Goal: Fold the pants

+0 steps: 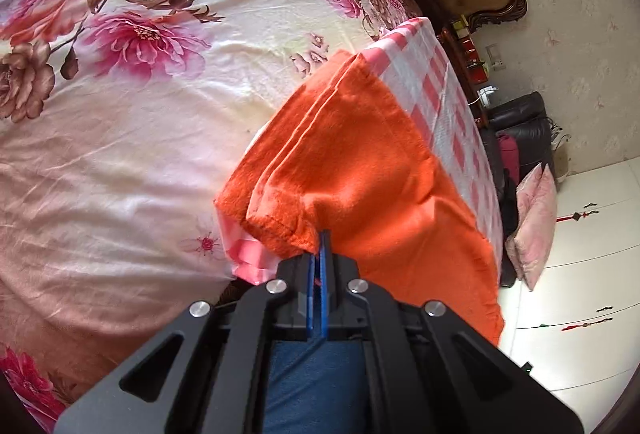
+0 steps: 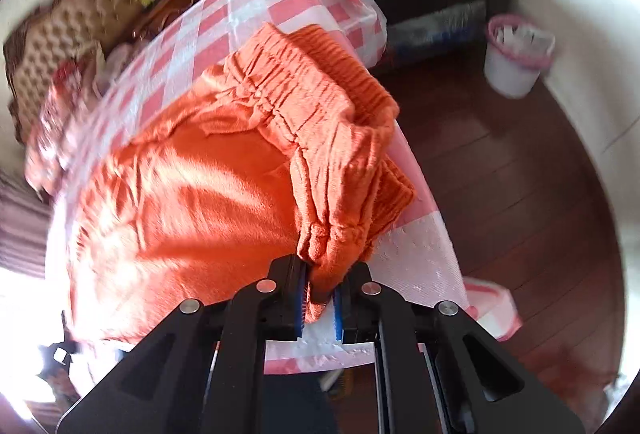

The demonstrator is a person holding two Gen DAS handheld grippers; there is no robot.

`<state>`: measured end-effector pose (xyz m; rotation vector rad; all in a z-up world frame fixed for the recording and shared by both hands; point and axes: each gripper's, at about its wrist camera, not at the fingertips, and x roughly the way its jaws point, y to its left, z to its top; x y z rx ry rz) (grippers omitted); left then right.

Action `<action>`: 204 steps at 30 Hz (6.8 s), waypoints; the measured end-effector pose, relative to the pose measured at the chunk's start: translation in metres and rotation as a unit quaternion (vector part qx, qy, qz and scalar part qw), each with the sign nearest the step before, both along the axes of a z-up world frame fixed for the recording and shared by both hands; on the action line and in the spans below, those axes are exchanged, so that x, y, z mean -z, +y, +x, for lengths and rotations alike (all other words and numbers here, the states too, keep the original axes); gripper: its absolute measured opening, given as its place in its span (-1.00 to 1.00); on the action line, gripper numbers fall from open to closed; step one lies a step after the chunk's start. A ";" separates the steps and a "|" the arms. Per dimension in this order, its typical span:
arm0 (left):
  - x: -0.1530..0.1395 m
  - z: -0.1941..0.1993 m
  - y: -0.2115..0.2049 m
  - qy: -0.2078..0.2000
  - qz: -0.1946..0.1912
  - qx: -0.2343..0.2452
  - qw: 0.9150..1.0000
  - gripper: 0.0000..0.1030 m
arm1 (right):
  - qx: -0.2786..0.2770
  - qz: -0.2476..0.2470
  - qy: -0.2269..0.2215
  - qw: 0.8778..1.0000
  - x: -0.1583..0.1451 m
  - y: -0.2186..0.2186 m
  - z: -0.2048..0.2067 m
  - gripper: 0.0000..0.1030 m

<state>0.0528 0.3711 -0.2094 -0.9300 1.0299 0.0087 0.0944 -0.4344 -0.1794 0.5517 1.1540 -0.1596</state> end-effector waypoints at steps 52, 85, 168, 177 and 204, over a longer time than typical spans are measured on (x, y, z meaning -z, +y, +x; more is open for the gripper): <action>-0.052 0.085 -0.013 0.004 0.322 0.120 0.939 -0.96 | -0.109 -0.233 -0.030 0.966 -0.047 0.101 -0.001 -0.72; -0.020 0.061 0.017 0.025 0.216 0.074 0.973 -0.47 | -0.066 0.045 -0.090 0.993 -0.068 -0.059 0.030 0.32; -0.076 0.078 -0.024 0.001 0.441 0.094 0.893 0.06 | -0.061 -0.338 0.053 0.938 -0.019 0.021 0.026 -1.00; -0.084 0.086 -0.220 -0.159 0.371 0.301 0.864 0.36 | -0.179 -0.121 -0.098 0.971 -0.077 0.021 0.117 0.82; -0.049 0.110 -0.258 -0.124 0.330 0.273 0.895 0.12 | -0.390 -0.197 0.007 0.899 -0.003 0.059 0.191 -0.62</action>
